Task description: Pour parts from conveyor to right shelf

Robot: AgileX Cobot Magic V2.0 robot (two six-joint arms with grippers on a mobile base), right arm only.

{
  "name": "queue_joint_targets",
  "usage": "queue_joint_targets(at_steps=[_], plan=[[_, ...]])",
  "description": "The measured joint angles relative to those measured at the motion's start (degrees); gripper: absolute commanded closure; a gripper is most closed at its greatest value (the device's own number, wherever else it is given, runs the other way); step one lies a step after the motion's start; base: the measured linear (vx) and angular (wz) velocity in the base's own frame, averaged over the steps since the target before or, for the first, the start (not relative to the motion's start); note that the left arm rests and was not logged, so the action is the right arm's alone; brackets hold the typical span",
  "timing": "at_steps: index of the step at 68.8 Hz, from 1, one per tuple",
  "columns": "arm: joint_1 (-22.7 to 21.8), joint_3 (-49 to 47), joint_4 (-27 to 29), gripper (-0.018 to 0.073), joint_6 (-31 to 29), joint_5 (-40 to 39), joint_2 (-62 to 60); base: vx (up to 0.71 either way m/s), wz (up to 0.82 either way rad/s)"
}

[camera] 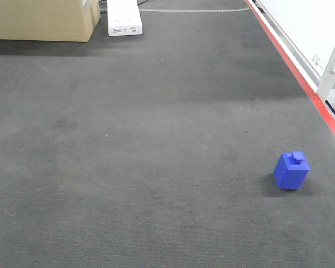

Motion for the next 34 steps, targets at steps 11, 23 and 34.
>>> queue_joint_targets(at_steps=[11,23,34], plan=[[0.0,0.0,0.0,0.0565,0.0,0.0,0.0,0.0,0.0],[0.0,0.0,0.0,0.0565,0.0,0.0,0.0,0.0,0.0],[0.0,0.0,0.0,0.0565,0.0,0.0,0.0,0.0,0.0]])
